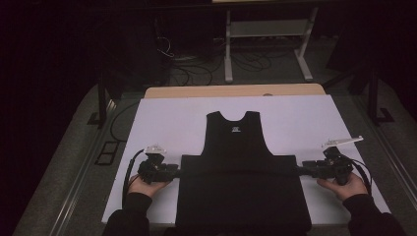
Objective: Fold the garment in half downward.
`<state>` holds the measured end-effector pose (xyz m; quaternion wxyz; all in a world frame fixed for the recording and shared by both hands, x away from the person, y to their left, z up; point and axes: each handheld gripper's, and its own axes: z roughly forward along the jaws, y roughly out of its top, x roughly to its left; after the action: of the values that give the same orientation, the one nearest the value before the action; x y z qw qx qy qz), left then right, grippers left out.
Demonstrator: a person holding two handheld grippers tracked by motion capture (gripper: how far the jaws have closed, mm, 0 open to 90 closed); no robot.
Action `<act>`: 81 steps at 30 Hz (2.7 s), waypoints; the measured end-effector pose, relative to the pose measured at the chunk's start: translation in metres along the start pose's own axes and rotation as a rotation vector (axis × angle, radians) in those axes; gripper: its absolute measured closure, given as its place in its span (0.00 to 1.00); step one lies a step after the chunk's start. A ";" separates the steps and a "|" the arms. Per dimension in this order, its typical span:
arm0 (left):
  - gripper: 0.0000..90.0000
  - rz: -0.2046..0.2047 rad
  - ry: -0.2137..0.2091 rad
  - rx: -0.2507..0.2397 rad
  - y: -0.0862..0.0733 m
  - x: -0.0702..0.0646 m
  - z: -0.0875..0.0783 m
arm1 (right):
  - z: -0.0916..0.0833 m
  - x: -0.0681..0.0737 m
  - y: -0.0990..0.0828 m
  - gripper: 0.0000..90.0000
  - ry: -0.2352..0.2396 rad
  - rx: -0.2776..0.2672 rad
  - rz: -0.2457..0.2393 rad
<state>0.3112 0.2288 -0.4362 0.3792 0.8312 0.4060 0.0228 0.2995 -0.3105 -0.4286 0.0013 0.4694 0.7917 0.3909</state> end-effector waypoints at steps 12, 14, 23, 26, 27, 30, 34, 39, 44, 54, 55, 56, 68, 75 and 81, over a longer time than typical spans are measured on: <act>0.32 0.045 0.046 -0.066 0.007 -0.003 -0.008 | 0.000 -0.001 0.003 0.21 0.027 -0.023 -0.028; 0.29 0.040 0.031 -0.084 0.009 -0.002 -0.008 | 0.000 -0.001 0.004 0.18 0.025 -0.022 -0.037; 0.16 0.049 0.003 -0.089 0.013 0.001 -0.005 | 0.002 0.000 0.009 0.04 0.000 -0.031 -0.057; 0.12 0.053 0.002 -0.100 0.014 0.003 -0.003 | 0.002 0.000 0.011 0.01 -0.009 -0.038 -0.063; 0.09 0.048 0.002 -0.102 0.014 0.003 -0.003 | 0.003 0.000 0.011 0.01 -0.011 -0.039 -0.060; 0.03 0.043 0.007 -0.104 0.016 0.004 -0.002 | 0.003 -0.001 0.013 0.00 -0.018 -0.044 -0.064; 0.00 0.041 0.002 -0.111 0.017 0.006 0.000 | 0.002 0.000 0.016 0.00 -0.030 -0.059 -0.071; 0.00 0.059 0.002 -0.104 0.021 0.005 0.002 | 0.002 0.000 0.021 0.00 -0.029 -0.067 -0.076; 0.00 0.062 0.002 -0.127 0.024 0.007 0.001 | 0.002 0.000 0.026 0.00 -0.032 -0.078 -0.089; 0.00 0.082 0.017 -0.146 0.034 0.003 -0.002 | 0.002 0.001 0.041 0.00 -0.051 -0.101 -0.110; 0.00 0.082 0.016 -0.147 0.034 0.003 -0.002 | 0.002 0.002 0.042 0.00 -0.052 -0.100 -0.113; 0.00 0.079 0.015 -0.148 0.035 0.003 -0.001 | 0.002 0.002 0.043 0.00 -0.054 -0.102 -0.114; 0.00 0.094 0.015 -0.136 0.059 0.006 0.000 | 0.004 -0.004 0.059 0.00 -0.053 -0.115 -0.107; 0.00 0.106 0.013 -0.126 0.075 0.009 0.005 | 0.005 -0.005 0.069 0.00 -0.054 -0.117 -0.124; 0.00 0.103 0.015 -0.116 0.083 0.014 0.007 | 0.006 -0.006 0.077 0.00 -0.053 -0.107 -0.124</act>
<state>0.3776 0.2018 -0.3910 0.4220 0.8273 0.3637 0.0718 0.3624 -0.2914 -0.3867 0.0714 0.4288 0.7969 0.4195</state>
